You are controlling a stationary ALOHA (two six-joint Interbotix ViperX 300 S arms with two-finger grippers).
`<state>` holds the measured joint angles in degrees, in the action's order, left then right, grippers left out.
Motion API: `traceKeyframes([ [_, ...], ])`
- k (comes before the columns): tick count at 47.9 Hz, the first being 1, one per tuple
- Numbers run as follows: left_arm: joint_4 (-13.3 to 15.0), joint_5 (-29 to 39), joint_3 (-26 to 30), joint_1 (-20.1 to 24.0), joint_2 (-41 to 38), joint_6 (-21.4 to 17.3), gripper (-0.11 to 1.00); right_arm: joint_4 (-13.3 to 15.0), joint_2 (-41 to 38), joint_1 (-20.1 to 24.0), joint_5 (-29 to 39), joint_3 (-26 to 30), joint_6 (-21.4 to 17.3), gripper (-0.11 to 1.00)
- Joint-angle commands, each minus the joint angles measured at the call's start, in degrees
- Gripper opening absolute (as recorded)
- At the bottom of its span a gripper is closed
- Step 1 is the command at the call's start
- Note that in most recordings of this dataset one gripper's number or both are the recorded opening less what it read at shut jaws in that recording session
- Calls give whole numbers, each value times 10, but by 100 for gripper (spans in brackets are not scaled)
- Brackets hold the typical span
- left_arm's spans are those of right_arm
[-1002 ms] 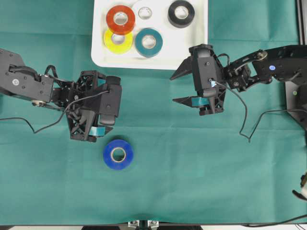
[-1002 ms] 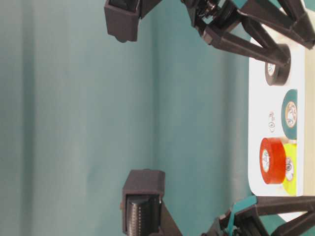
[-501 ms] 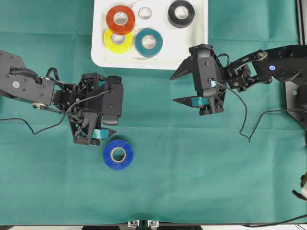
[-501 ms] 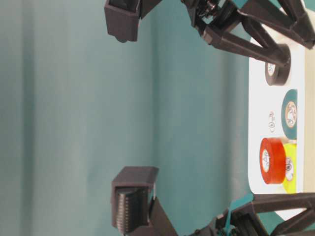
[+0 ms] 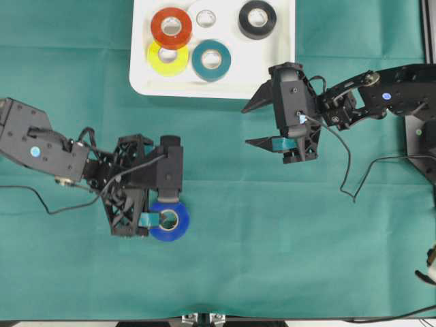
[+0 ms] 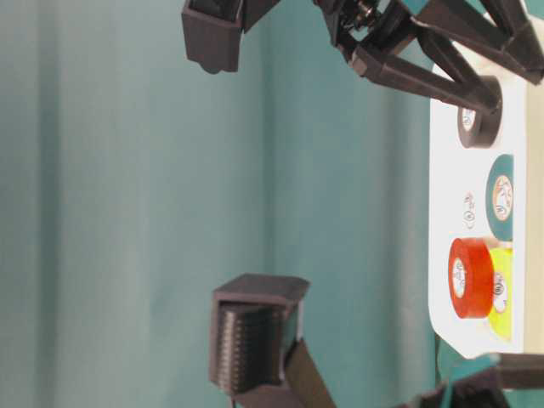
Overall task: Put the tape alternately from left to right into the white case.
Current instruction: 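Lower left gripper onto the blue tape roll and grasp it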
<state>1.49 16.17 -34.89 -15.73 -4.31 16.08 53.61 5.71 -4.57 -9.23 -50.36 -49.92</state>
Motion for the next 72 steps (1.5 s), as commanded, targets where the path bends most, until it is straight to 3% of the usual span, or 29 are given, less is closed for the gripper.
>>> traceKeyframes([
  [1,0,0,15,-11,1,6,57,-2,13,2,-2,5,0,76],
  [57,-2,-27,11,11,-56,1,55,-2,7,2,-3,5,1,76],
  [61,-1,-28,11,11,-55,1,46,-2,5,2,-2,7,1,76],
  [67,-1,-29,11,11,-54,0,16,-2,4,2,-2,9,1,76],
  [72,-1,-29,10,11,-53,0,-1,-2,4,2,-2,11,1,76],
])
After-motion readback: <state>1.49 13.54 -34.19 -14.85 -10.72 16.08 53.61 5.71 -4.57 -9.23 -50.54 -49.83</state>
